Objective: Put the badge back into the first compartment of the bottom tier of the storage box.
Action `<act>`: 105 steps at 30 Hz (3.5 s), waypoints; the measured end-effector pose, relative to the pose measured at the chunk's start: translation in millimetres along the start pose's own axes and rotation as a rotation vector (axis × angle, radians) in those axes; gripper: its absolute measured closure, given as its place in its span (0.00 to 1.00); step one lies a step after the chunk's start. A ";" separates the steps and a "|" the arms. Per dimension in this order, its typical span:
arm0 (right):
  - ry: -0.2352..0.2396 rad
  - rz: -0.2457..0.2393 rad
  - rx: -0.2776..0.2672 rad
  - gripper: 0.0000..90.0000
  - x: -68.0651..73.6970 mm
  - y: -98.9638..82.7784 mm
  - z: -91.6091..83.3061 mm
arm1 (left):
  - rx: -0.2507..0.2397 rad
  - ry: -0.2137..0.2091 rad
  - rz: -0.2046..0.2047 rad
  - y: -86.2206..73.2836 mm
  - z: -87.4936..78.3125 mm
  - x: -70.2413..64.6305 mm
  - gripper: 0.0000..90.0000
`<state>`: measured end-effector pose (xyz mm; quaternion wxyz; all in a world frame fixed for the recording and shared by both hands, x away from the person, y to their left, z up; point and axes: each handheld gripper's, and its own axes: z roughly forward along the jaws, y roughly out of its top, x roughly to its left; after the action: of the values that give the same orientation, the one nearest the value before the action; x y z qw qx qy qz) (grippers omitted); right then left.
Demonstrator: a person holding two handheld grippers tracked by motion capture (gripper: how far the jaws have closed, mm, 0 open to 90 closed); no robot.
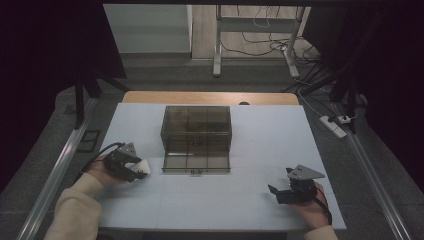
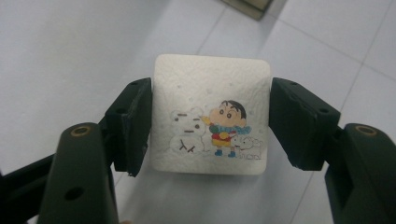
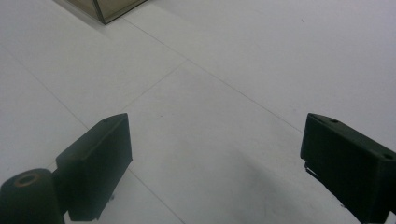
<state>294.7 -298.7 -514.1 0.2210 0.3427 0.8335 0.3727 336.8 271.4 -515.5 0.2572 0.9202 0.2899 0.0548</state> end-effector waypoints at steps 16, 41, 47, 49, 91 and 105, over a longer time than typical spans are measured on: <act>0.000 0.000 0.001 0.10 -0.1 -0.1 0.2 | -0.093 0.026 -0.061 4.2 -6.7 0.1 0.37; 0.002 -0.003 0.009 0.10 0.1 0.3 0.6 | -0.140 0.031 -0.032 24.8 -6.6 -16.1 0.37; 0.002 -0.004 0.008 0.10 0.4 0.4 1.1 | -0.159 0.019 0.021 30.9 -6.3 -18.7 0.37; 0.003 -0.004 0.008 0.10 0.4 0.5 1.3 | -0.161 0.010 0.037 33.3 -5.1 -19.1 0.37; 0.005 -0.004 0.009 0.10 1.2 0.8 2.5 | -0.151 0.013 0.111 71.5 9.0 -23.5 0.37; 0.007 -0.009 0.013 0.10 1.3 1.2 2.5 | -0.146 0.007 0.118 82.2 21.3 -26.8 0.37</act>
<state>296.0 -295.9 -514.9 0.2176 0.3392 0.8381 0.3677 361.6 189.4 -491.1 0.3189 0.9143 0.2316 0.0941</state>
